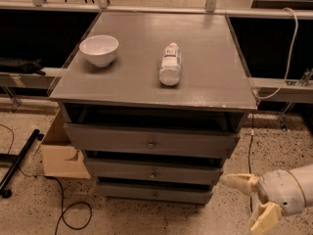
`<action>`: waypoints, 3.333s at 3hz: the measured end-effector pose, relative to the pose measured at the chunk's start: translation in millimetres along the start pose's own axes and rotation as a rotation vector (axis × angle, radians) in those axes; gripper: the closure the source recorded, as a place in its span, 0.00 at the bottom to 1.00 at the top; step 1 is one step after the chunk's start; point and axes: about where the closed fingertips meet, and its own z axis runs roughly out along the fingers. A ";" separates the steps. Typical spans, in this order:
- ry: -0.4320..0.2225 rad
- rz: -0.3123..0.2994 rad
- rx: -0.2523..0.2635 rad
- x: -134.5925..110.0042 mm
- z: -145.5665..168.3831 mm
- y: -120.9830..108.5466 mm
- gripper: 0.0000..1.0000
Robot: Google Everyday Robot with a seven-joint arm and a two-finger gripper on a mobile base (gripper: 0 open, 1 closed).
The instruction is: Open bottom drawer
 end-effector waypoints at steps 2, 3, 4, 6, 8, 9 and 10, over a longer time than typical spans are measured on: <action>-0.050 0.066 -0.049 43.8 25.4 -5.3 0.00; -0.128 0.032 -0.039 47.8 30.0 -7.5 0.00; -0.292 -0.058 -0.003 55.2 38.5 -8.6 0.00; -0.364 -0.129 0.026 52.5 41.3 -5.6 0.00; -0.326 -0.063 0.123 76.8 52.4 -21.4 0.00; -0.251 0.020 0.204 105.3 63.1 -39.6 0.00; -0.182 0.059 0.296 134.4 72.9 -47.9 0.00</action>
Offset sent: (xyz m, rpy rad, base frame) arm -0.0322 0.0133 -0.0725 0.0570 0.1165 0.0005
